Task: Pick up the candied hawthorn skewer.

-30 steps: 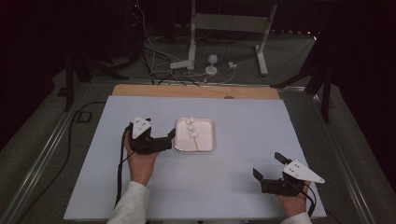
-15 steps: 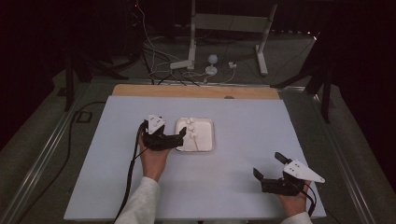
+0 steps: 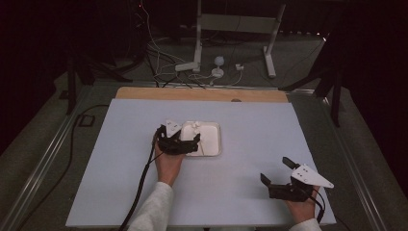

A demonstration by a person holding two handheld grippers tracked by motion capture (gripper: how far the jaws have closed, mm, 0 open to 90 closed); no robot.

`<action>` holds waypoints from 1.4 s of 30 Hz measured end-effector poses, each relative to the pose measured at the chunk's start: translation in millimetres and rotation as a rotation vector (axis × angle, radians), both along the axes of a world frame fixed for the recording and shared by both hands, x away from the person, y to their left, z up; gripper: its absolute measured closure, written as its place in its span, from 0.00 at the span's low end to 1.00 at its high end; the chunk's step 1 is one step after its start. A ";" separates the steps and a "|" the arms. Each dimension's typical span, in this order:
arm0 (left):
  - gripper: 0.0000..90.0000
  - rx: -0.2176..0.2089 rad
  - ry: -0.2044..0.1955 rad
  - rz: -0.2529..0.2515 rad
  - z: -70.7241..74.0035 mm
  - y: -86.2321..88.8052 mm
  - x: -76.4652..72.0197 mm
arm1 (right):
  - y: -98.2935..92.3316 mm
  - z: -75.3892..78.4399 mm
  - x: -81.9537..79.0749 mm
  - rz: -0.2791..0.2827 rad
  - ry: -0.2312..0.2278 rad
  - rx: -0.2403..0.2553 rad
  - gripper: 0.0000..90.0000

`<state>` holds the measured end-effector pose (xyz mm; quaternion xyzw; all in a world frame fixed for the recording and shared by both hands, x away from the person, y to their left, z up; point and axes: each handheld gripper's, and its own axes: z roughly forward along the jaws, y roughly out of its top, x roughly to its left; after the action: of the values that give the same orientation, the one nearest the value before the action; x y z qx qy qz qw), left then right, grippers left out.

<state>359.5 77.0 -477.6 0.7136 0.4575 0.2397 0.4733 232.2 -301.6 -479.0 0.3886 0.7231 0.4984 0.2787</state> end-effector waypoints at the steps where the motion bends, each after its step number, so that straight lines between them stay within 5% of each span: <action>1: 0.01 0.001 0.003 0.002 -1.7 -2.0 0.7 | -0.1 0.0 0.0 0.000 0.000 0.000 0.00; 12: 0.03 0.043 0.099 -0.015 -25.7 -26.5 9.4 | -0.2 -0.2 0.1 0.001 0.000 -0.001 0.00; 22: 0.05 0.145 0.188 -0.009 -43.1 -41.8 13.3 | 0.0 -0.4 0.2 0.003 0.001 -0.001 0.00; 27: 0.23 0.229 0.242 0.003 -49.5 -43.0 14.7 | -0.1 -0.5 0.4 0.002 0.002 0.001 0.00; 29: 0.24 0.233 0.244 0.007 -48.6 -42.3 14.8 | -0.1 -0.6 0.4 0.002 0.002 0.001 0.00; 30: 0.34 0.232 0.246 -0.003 -47.3 -41.9 14.7 | -0.1 -0.5 0.3 0.003 0.001 0.000 0.00; 31: 0.34 0.233 0.246 -0.016 -46.4 -41.2 14.4 | -0.1 -0.5 0.3 0.003 0.001 0.000 0.00; 32: 0.48 0.236 0.246 -0.026 -45.1 -40.1 14.0 | 0.0 -0.5 0.3 0.005 0.002 0.001 0.00; 42: 0.87 0.221 0.291 -0.022 -39.8 -28.0 16.7 | 0.7 -1.1 0.6 0.012 0.006 -0.004 0.00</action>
<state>376.2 49.0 -517.3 0.7934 0.4841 0.1776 0.3236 232.7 -300.9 -480.0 0.3853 0.7272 0.4976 0.2741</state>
